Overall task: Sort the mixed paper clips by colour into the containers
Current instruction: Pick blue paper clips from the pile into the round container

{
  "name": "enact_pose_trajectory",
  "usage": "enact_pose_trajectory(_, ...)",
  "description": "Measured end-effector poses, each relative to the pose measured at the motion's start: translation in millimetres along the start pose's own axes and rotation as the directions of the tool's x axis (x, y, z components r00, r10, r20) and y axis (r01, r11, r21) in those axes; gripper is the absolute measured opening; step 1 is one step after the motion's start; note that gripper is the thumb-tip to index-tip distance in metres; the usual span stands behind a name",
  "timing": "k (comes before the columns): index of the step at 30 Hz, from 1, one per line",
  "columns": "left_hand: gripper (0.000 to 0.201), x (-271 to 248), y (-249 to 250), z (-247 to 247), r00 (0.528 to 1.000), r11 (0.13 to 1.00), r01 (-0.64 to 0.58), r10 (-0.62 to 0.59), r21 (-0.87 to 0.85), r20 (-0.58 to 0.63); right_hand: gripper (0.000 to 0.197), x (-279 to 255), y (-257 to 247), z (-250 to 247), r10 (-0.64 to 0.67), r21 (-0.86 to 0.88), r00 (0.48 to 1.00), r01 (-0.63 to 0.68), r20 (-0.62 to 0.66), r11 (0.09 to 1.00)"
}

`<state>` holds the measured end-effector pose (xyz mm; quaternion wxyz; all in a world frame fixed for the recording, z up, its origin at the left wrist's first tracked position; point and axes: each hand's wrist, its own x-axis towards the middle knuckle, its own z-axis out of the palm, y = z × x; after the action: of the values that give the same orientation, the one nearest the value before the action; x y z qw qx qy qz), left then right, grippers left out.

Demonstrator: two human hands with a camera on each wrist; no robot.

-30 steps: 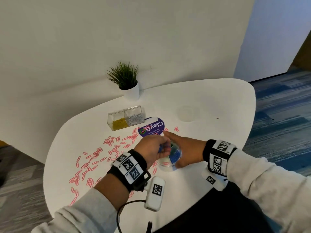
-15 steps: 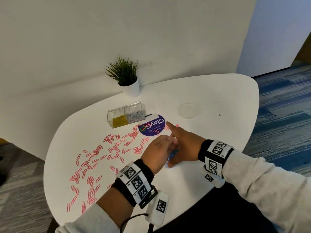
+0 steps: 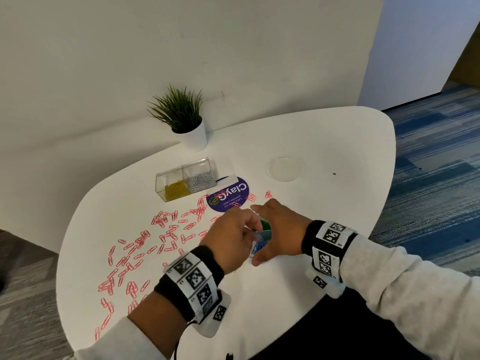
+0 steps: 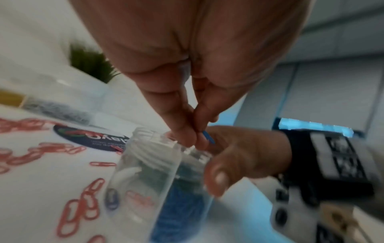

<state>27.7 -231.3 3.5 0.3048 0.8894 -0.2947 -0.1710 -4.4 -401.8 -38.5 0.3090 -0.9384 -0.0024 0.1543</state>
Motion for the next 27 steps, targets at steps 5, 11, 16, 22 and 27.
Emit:
enact_pose_trajectory(5,0.022,2,6,2,0.988,0.961,-0.132,0.108,0.243,0.111,0.104,1,2,1,-0.020,0.065,1.000,0.020,-0.011,0.998)
enact_pose_trajectory(11,0.007,20,-4,-42,0.999,0.867,-0.010,-0.008,0.498,0.034,0.123,2,4,0,-0.008,-0.005,1.000,0.008,0.010,1.000)
enact_pose_trajectory(16,0.009,39,-2,-40,0.986,0.761,0.015,-0.120,0.649,0.118,0.124,2,0,-2,0.008,-0.049,0.999,-0.006,0.039,0.999)
enact_pose_trajectory(22,0.038,53,9,-15,0.947,0.488,-0.092,-0.225,0.868,0.227,0.119,1,-1,-3,0.011,-0.090,1.000,-0.009,0.024,0.996)
enact_pose_trajectory(27,0.051,55,9,-6,0.906,0.503,-0.016,-0.358,0.864,0.225,0.117,1,-1,-4,0.011,-0.112,1.000,-0.008,0.025,0.994)
